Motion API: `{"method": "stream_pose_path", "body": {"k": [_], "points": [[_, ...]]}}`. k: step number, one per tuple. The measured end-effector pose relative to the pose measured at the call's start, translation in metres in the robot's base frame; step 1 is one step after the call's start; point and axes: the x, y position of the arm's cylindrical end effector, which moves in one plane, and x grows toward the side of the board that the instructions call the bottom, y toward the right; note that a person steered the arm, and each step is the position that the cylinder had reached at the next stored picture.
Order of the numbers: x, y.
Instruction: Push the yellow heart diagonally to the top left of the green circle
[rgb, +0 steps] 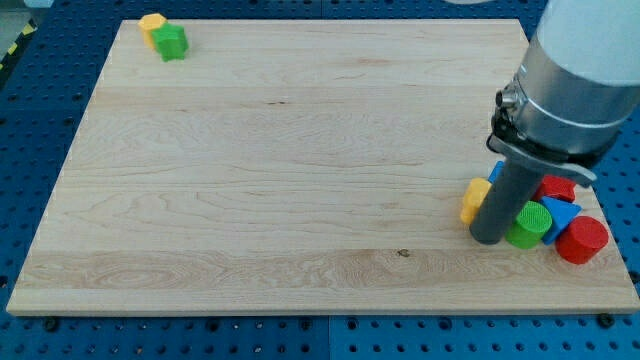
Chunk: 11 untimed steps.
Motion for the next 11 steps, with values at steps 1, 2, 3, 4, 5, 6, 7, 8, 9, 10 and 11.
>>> {"method": "stream_pose_path", "body": {"k": [1,2,3,4,5,6,7,8,9,10,11], "points": [[-0.019,0.000],[0.014,0.010],[0.066,0.024],[0.072,0.067],[0.047,0.060],[0.021,0.041],[-0.001,0.024],[-0.023,0.005],[-0.046,-0.017],[-0.067,-0.039],[-0.098,-0.061]]}}
